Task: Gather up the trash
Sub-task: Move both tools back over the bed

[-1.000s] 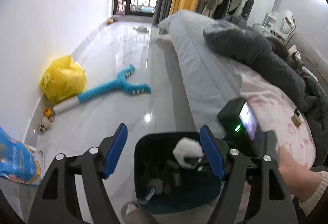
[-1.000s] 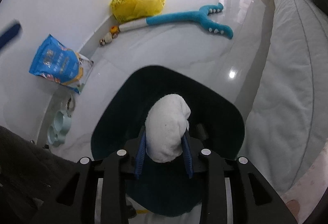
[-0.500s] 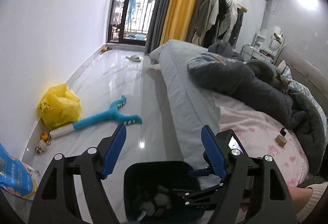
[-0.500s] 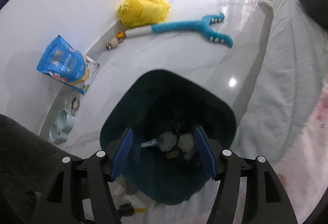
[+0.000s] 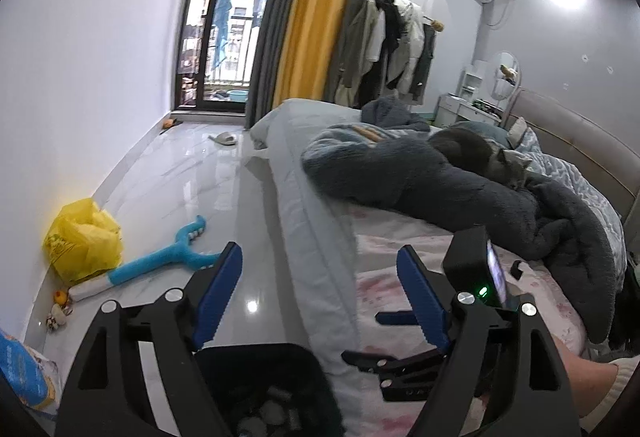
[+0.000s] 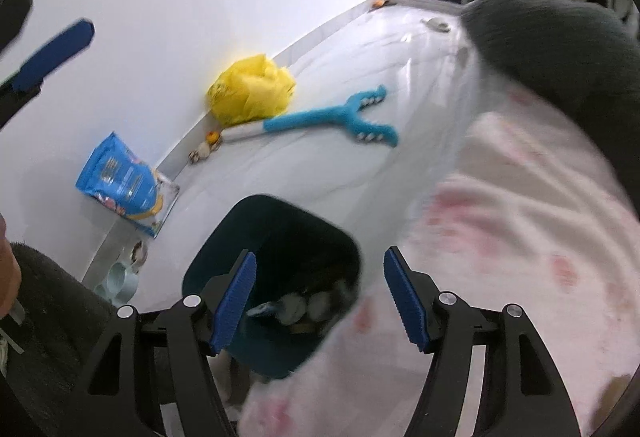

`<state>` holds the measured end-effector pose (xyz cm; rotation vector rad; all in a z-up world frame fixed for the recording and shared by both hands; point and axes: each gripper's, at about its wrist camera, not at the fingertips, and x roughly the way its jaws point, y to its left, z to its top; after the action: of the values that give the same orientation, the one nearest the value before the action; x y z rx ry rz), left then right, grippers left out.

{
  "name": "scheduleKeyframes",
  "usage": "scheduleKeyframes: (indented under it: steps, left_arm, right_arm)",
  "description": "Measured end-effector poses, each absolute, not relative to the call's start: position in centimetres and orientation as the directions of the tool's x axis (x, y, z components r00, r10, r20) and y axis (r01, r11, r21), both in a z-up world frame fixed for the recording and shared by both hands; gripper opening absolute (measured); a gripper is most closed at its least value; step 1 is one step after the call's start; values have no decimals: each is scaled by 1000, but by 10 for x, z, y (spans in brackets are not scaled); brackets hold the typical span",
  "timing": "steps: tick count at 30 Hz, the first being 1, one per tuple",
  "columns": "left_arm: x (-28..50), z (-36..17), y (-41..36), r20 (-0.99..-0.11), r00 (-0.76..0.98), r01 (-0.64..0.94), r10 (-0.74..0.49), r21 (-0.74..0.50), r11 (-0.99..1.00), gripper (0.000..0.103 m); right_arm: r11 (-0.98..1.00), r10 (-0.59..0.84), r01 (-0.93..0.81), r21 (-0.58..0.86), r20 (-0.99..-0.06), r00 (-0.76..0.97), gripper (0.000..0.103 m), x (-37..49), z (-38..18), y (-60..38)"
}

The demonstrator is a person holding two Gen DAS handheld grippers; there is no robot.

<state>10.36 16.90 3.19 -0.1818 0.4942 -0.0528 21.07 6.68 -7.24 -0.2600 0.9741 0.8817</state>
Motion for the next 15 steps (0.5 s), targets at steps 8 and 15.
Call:
scheduleKeyframes:
  steps: [8, 15]
  left_arm:
    - [125, 24, 119, -487, 861, 78, -149, -163, 983, 84]
    - [141, 12, 79, -513, 831, 132, -213, -190, 973, 84]
  right_arm:
    - [731, 490, -671, 125, -780, 390, 69, 235, -60, -14]
    - [782, 458, -616, 94, -757, 466, 71, 246, -51, -77]
